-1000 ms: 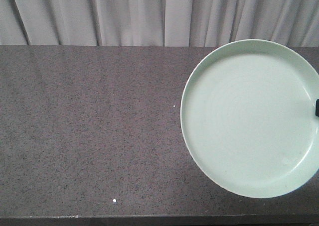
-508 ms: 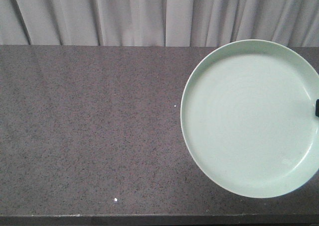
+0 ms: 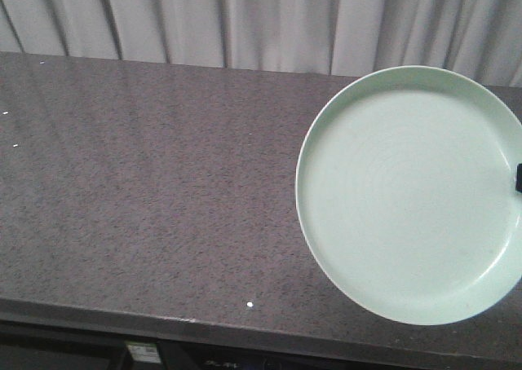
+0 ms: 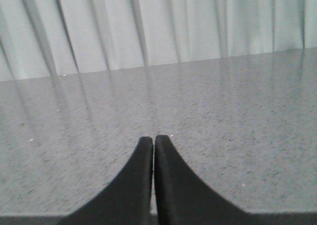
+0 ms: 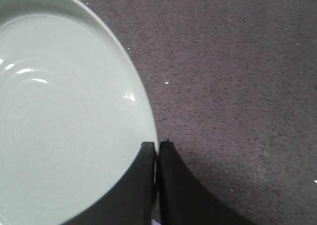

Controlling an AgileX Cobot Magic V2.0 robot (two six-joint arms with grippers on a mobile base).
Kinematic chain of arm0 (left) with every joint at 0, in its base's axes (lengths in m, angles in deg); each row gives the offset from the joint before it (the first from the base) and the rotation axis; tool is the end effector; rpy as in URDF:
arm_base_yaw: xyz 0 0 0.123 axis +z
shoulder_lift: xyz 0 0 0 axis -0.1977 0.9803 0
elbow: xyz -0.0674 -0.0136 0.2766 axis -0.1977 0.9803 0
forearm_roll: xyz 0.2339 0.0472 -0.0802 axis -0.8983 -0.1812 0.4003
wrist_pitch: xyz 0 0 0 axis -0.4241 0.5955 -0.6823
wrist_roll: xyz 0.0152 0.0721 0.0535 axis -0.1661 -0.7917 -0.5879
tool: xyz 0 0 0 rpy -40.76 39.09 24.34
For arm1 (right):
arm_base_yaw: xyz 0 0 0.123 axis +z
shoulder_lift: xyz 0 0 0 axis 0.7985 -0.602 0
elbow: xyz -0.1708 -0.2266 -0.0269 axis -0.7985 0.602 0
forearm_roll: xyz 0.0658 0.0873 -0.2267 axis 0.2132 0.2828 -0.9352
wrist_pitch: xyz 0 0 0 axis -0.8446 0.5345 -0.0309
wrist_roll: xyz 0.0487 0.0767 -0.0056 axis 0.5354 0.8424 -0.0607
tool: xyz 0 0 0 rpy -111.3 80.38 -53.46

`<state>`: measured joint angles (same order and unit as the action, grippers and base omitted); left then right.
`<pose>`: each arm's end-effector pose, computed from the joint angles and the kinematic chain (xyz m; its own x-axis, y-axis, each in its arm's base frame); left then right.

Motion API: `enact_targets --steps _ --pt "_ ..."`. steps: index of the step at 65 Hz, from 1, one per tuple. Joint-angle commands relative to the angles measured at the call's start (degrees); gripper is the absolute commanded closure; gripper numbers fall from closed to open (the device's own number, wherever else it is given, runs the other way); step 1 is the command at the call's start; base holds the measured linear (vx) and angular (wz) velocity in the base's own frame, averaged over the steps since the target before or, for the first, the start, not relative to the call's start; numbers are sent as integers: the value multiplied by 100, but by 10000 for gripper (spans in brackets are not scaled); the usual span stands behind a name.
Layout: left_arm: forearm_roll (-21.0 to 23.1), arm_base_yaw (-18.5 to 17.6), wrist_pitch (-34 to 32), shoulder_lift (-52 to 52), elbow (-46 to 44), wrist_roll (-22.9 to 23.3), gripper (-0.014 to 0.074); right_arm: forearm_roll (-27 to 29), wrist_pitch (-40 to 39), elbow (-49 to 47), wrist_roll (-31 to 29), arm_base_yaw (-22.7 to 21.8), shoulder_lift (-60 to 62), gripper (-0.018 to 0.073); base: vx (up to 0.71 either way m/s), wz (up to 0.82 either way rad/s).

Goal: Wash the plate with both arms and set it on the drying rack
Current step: 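Hold the plate in the right gripper while the base turns away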

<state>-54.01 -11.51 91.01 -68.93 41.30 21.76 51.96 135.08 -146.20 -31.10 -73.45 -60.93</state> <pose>0.0568 0.0006 0.1974 -0.0045 0.0493 -0.9988 -0.0055 0.9988 0.0493 0.1347 0.0162 0.4012 -0.5715 -0.0213 -0.8203 -0.3879 0.8879 0.2472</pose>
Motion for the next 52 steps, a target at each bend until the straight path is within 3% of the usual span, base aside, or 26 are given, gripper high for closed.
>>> enact_targets --steps 1,52 --pt "48 -31 -430 -86 100 6 602 321 -236 -138 -13 -30 26 570 -9 50" --pt "48 -31 -430 -86 100 6 602 321 -236 -138 -13 -30 26 570 -11 53"
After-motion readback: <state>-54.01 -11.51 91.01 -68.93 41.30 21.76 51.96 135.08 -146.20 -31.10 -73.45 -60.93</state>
